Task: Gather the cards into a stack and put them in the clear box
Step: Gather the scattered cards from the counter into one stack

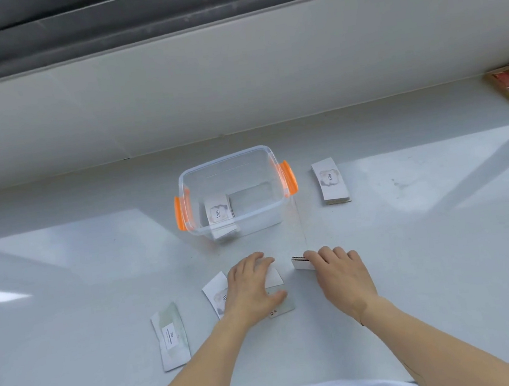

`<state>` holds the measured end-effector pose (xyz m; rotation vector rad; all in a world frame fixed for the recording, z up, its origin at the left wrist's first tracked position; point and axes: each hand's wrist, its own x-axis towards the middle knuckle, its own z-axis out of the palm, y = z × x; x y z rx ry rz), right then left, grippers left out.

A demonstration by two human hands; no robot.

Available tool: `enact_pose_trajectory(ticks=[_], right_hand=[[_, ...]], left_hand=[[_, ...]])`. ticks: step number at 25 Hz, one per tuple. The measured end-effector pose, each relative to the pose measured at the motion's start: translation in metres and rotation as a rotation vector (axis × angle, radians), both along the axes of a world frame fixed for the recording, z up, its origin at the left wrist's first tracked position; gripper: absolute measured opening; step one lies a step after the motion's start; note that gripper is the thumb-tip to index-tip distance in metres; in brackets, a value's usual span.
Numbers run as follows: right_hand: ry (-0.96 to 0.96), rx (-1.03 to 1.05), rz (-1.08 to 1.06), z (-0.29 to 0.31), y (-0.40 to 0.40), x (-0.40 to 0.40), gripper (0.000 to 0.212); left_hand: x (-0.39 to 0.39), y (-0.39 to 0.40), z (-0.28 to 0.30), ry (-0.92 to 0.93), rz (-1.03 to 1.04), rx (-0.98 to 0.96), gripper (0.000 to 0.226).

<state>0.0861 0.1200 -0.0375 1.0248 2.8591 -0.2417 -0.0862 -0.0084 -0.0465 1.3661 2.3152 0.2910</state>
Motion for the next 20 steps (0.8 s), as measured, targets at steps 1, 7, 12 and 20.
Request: enact_pose_trajectory(ticks=[1,7,12,20], right_hand=[[0.015,0.005,-0.007,-0.001,0.0,0.0,0.04],[0.079,-0.005,0.005,-0.002,-0.003,0.002,0.04],[0.05,-0.033,0.003,0.002,-0.006,0.003,0.045],[0.045,-0.06,-0.024,0.005,-0.011,0.004,0.042]], left_hand=[[-0.007,-0.006,0.001,-0.025,0.006,-0.03,0.082],[-0.042,-0.008,0.011,0.174,-0.431,-0.172,0.085],[-0.051,0.012,0.019,0.29,-0.578,-0.229,0.072],[-0.048,0.019,0.024,0.204,-0.413,-0.172,0.05]])
